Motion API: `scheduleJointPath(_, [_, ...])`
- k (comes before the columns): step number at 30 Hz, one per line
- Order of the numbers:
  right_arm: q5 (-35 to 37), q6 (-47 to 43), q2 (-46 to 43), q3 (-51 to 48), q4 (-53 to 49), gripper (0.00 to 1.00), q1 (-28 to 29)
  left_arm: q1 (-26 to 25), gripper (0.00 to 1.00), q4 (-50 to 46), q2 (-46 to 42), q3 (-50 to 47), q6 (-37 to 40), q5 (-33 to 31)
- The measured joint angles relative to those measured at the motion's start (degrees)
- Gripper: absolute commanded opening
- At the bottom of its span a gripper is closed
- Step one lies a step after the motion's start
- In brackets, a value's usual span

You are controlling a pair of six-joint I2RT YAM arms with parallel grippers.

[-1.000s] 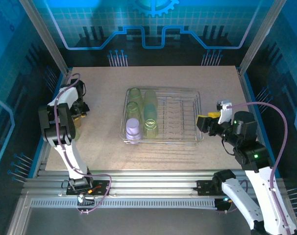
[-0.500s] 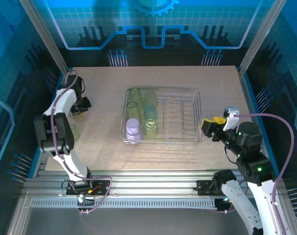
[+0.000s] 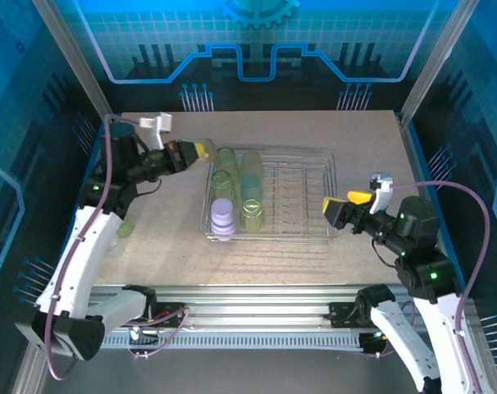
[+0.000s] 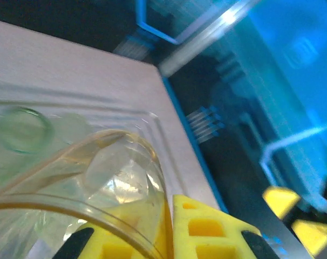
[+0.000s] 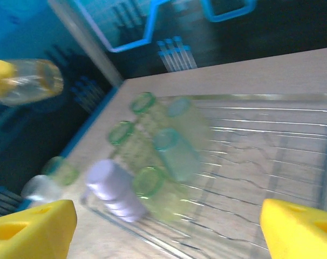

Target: Load the cups into the dish rack

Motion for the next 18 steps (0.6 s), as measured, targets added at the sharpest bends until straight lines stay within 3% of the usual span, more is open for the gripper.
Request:
scheduleJointPath(7, [-13.8, 11.7, 5.8, 0.1, 14.8, 0.90, 0.0, -12.6, 0.00, 15.6, 3.1, -4.5, -10.0, 6.4])
scheduleJointPath(18, [-19.5, 19.8, 10.3, 0.1, 26.3, 0.94, 2.1, -20.4, 0.00, 32.8, 7.1, -4.5, -18.2, 9.9])
